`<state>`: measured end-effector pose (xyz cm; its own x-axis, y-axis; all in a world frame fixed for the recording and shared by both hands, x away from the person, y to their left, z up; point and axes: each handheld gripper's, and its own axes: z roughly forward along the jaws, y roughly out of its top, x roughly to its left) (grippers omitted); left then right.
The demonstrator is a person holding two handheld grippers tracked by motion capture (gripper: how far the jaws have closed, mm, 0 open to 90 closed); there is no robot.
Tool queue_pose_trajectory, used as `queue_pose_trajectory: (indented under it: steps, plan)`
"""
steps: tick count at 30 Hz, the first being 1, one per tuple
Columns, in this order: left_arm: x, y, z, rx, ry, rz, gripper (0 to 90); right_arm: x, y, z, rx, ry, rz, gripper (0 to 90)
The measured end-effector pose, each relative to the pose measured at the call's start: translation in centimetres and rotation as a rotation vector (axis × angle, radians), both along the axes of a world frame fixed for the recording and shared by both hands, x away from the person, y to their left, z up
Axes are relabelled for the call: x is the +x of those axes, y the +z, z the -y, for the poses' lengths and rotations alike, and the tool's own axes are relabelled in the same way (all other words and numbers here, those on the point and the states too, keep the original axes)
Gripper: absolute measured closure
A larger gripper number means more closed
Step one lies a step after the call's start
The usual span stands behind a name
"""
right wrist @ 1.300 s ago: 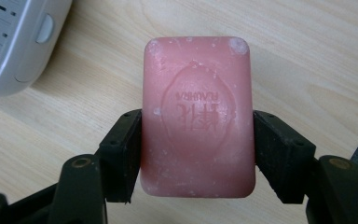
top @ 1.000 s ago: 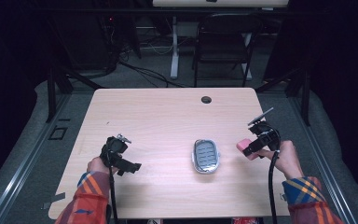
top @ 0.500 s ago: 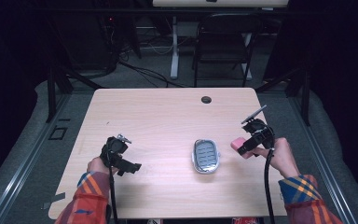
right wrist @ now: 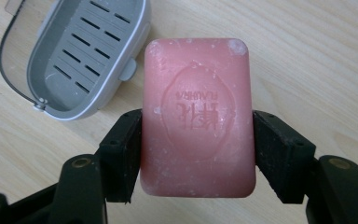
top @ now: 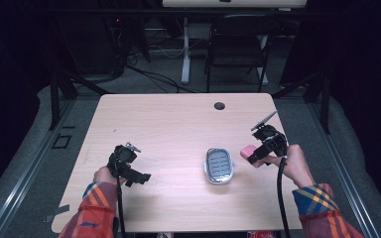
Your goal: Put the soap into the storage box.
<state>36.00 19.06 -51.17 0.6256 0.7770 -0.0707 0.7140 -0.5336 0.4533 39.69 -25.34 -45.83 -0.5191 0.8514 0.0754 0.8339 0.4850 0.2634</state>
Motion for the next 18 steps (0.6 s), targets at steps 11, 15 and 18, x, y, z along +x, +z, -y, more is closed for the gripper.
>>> queue_pose_trajectory:
  steps: [11,15,18]
  plan:
    - [0.0,0.0,0.0,0.003,-0.005,-0.001,0.1,0.2,0.6,-1.3,0.011,0.021,0.01,36.7]
    - [0.0,0.0,0.0,0.003,-0.005,-0.002,0.1,0.3,0.7,-2.1,0.003,0.035,0.014,36.6]
    - [0.0,0.0,0.1,0.003,-0.005,-0.003,0.1,0.4,0.7,-2.7,-0.003,0.049,0.012,36.6]
